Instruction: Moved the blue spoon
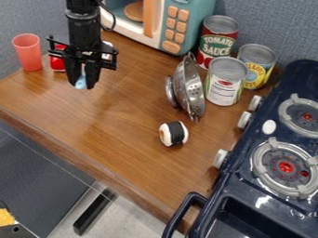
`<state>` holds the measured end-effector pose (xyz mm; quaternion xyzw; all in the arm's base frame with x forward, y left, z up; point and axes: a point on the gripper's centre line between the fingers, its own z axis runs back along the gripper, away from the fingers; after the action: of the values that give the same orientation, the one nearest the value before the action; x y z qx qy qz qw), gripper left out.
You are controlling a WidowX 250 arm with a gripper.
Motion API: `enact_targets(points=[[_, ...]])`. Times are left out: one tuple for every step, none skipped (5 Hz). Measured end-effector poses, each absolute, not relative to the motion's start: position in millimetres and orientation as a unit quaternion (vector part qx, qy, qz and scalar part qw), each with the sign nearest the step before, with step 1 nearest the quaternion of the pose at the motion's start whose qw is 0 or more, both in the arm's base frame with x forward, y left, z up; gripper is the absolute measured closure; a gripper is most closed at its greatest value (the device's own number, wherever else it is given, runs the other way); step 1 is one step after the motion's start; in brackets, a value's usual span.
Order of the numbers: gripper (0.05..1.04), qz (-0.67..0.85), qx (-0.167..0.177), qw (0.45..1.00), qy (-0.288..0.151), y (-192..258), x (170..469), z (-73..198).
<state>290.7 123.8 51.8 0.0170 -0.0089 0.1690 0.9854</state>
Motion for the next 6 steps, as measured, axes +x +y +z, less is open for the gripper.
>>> enact_targets(points=[[0.758, 0.147, 0.009, 0.988, -0.039, 117.5, 295.6, 35.3], [0.688, 0.131, 0.004, 0.991, -0.021, 112.3, 296.1, 16.5], [0.374, 0.123, 0.001, 0.992, -0.017, 111.8, 299.7, 9.6], [0.099, 0.119, -0.004, 0.993, -0.021, 109.7, 301.3, 9.6], [0.079, 0.108, 0.011, 0.993, -0.036, 104.3, 300.2, 35.8], [0.083, 0.074, 0.036, 0.992, -0.093, 89.1, 295.5, 89.2]])
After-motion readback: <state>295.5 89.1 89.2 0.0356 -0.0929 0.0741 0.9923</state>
